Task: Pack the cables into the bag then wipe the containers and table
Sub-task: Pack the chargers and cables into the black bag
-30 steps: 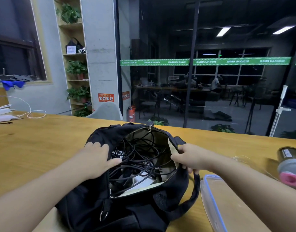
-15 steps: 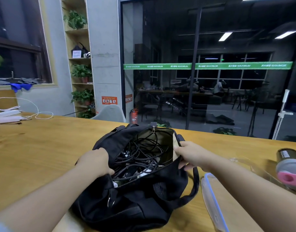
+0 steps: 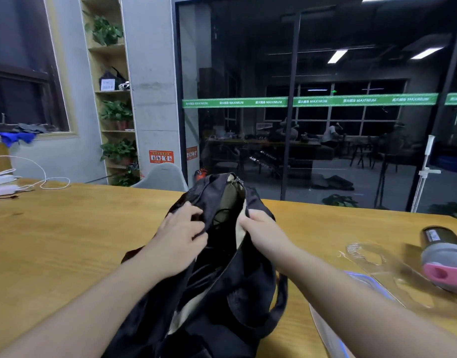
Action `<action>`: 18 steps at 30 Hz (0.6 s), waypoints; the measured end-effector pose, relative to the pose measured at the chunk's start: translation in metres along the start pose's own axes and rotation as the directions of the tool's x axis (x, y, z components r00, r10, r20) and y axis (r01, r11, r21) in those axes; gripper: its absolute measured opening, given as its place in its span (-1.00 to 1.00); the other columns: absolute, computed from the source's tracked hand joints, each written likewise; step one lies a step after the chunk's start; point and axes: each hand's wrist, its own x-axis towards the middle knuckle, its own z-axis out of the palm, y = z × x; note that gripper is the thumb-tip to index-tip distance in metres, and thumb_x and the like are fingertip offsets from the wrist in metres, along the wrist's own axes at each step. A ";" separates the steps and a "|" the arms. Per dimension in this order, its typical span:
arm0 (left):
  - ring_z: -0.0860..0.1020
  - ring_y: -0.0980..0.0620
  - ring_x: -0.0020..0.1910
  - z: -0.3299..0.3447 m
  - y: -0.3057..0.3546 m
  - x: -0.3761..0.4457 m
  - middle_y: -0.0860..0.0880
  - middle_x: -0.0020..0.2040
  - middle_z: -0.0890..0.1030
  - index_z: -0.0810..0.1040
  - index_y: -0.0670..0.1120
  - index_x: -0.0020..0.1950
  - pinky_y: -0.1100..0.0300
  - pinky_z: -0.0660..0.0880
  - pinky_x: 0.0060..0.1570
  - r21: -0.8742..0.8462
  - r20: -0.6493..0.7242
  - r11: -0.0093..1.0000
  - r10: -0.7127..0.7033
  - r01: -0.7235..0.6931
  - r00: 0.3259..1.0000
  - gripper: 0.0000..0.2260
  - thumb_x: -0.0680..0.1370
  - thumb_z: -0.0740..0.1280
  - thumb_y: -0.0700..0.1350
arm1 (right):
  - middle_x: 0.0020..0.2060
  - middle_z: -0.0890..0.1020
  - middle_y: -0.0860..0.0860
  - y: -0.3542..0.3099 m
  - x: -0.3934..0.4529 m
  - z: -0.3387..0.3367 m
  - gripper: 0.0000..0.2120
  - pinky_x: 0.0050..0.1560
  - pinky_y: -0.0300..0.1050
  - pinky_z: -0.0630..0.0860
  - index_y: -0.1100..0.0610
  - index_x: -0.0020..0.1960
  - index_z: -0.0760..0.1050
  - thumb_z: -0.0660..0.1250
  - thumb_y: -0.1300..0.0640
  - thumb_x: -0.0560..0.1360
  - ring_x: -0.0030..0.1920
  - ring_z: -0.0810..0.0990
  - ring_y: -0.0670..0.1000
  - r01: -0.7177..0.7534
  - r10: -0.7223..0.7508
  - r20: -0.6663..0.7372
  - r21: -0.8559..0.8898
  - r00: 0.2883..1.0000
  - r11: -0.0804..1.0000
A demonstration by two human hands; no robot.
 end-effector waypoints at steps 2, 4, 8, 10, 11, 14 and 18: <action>-0.04 0.16 0.50 0.012 -0.004 -0.001 0.12 0.41 0.28 0.45 -0.02 -0.26 0.07 -0.17 0.46 -0.042 0.132 0.999 -0.013 0.019 0.991 -0.72 0.62 0.11 -0.02 | -0.32 0.29 0.02 0.002 0.005 0.005 -0.80 -0.23 -0.10 0.17 0.14 -0.29 0.16 0.12 0.18 0.48 -0.30 0.27 -0.02 -0.015 0.014 0.044 0.028 0.999 1.000; 0.00 0.22 0.48 0.016 -0.009 0.002 0.15 0.38 0.35 0.55 -0.09 -0.15 0.07 -0.26 0.46 -0.049 0.202 0.998 -0.039 0.050 0.979 -0.67 0.62 0.07 -0.01 | -0.27 0.35 -0.04 0.005 0.007 0.000 -0.78 -0.24 -0.11 0.20 0.10 -0.31 0.15 0.11 0.18 0.49 -0.30 0.31 -0.06 -0.046 0.045 0.087 0.015 0.995 0.999; 0.45 0.21 0.11 0.012 -0.009 0.024 0.03 -0.16 0.53 0.40 -0.13 -0.29 0.02 -0.09 0.46 -0.011 0.105 0.999 -0.030 0.031 0.994 -0.63 0.61 0.05 0.05 | -0.21 0.32 0.06 0.010 0.010 -0.013 -0.76 -0.23 -0.10 0.17 0.16 -0.28 0.21 0.16 0.14 0.52 -0.24 0.29 -0.03 0.034 -0.024 0.112 -0.083 0.993 0.996; 0.43 0.13 -0.12 0.011 -0.003 0.043 0.08 -0.22 0.47 0.38 -0.03 -0.28 0.03 0.20 0.31 0.059 -0.112 0.998 0.045 -0.038 0.993 -0.73 0.55 0.17 0.09 | -0.32 0.33 0.00 0.014 0.014 -0.014 -0.68 -0.27 -0.10 0.18 0.16 -0.33 0.23 0.21 0.07 0.53 -0.31 0.30 -0.06 0.077 -0.062 0.116 -0.123 0.991 0.989; 0.40 0.11 -0.14 0.011 0.001 0.054 0.12 -0.19 0.44 0.37 0.02 -0.23 0.06 0.28 0.20 0.072 -0.201 0.995 0.085 -0.071 0.976 -0.80 0.52 0.23 0.09 | -0.42 0.33 -0.07 0.018 0.017 -0.013 -0.65 -0.31 -0.12 0.20 0.13 -0.37 0.25 0.21 0.03 0.53 -0.39 0.29 -0.10 0.074 -0.058 0.123 -0.128 0.991 0.989; 0.35 0.08 0.03 0.014 0.013 0.089 0.10 0.03 0.38 0.37 0.05 0.06 0.11 0.25 0.15 0.111 -0.246 0.988 0.134 -0.109 0.960 -0.77 0.48 0.31 0.06 | -0.58 0.35 -0.15 0.025 0.024 -0.014 -0.68 -0.42 -0.28 0.19 0.08 -0.36 0.38 0.20 0.02 0.54 -0.53 0.31 -0.20 0.040 -0.027 0.093 -0.145 0.995 0.989; 0.20 0.00 0.36 0.031 0.013 0.131 0.02 0.30 0.26 0.24 0.05 0.34 -0.06 0.01 0.40 0.419 -0.179 0.905 0.167 -0.078 0.969 -0.47 0.43 0.38 -0.07 | -0.40 0.39 -0.10 0.028 0.032 -0.018 -0.82 -0.40 -0.29 0.31 0.12 -0.22 0.40 0.23 0.08 0.53 -0.41 0.34 -0.14 -0.004 0.003 -0.046 -0.028 0.999 1.000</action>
